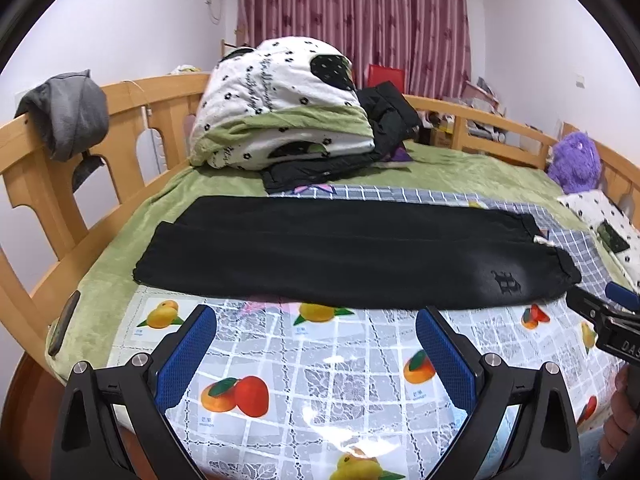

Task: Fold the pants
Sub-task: 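Reach both grippers to the waistband edge of the black sweatpants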

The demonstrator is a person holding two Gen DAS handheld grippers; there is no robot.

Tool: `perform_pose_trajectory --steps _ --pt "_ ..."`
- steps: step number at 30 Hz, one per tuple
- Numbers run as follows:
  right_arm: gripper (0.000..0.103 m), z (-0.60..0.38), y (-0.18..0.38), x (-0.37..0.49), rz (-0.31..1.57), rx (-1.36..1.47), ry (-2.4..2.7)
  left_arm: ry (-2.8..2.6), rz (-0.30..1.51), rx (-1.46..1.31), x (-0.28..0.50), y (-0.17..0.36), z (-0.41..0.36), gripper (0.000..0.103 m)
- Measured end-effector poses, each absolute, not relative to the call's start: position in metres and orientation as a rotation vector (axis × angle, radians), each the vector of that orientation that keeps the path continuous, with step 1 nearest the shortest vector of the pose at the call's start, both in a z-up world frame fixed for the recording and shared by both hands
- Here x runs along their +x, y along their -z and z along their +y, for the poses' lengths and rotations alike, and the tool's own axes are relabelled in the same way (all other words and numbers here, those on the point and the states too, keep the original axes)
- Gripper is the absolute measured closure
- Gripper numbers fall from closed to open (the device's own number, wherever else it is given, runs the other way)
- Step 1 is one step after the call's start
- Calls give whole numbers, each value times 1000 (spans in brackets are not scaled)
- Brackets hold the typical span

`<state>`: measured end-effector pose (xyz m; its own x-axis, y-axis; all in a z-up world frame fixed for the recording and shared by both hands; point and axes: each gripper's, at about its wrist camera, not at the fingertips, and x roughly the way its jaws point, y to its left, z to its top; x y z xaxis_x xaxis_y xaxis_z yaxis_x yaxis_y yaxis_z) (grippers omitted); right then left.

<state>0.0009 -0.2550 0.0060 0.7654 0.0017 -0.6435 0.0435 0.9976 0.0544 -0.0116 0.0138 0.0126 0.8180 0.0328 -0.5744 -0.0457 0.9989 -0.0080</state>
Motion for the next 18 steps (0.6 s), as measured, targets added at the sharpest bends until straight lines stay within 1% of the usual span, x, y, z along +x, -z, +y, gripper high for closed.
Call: perform_pose_trajectory --steps 4,8,11,13,18 --pt "1 -254 -15 -4 661 80 24 -18 602 -73 -11 -19 25 2" --pt "1 -265 -35 -10 608 115 32 -1 564 -83 -12 -42 43 2" --pt "1 -280 -50 -11 604 140 25 13 555 -166 -8 -53 67 2" --pt "1 -292 -58 -9 604 130 48 28 573 -208 0 -54 82 2" --pt "1 -319 -57 9 639 89 111 -40 621 -169 23 -36 104 2"
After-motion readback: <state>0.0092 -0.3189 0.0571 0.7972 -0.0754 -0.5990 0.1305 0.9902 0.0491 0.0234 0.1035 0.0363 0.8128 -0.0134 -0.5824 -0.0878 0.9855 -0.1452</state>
